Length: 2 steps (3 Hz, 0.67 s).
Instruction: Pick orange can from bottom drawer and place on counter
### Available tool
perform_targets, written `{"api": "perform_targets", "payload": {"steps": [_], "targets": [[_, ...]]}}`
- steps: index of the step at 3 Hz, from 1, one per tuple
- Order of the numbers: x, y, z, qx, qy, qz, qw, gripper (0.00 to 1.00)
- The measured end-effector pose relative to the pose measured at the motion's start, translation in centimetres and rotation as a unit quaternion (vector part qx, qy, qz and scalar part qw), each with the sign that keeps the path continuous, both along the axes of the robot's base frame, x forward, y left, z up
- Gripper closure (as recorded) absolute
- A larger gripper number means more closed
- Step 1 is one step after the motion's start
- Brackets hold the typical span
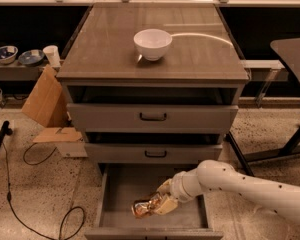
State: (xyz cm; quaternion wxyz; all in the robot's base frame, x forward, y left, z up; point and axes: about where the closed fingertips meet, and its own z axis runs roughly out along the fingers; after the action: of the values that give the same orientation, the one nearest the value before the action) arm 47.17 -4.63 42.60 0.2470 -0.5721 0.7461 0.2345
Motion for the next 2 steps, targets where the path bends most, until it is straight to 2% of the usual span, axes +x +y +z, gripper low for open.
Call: {"api": "perform_targets", "payload": {"steps": [1, 2], "targets": [[2.2, 0.0, 2.4, -0.005, -0.022, 0.001, 0.9997, 1.00], [5.0, -0.6, 7.3, -0.021, -0.060, -0.003, 0.9980, 1.00]]}}
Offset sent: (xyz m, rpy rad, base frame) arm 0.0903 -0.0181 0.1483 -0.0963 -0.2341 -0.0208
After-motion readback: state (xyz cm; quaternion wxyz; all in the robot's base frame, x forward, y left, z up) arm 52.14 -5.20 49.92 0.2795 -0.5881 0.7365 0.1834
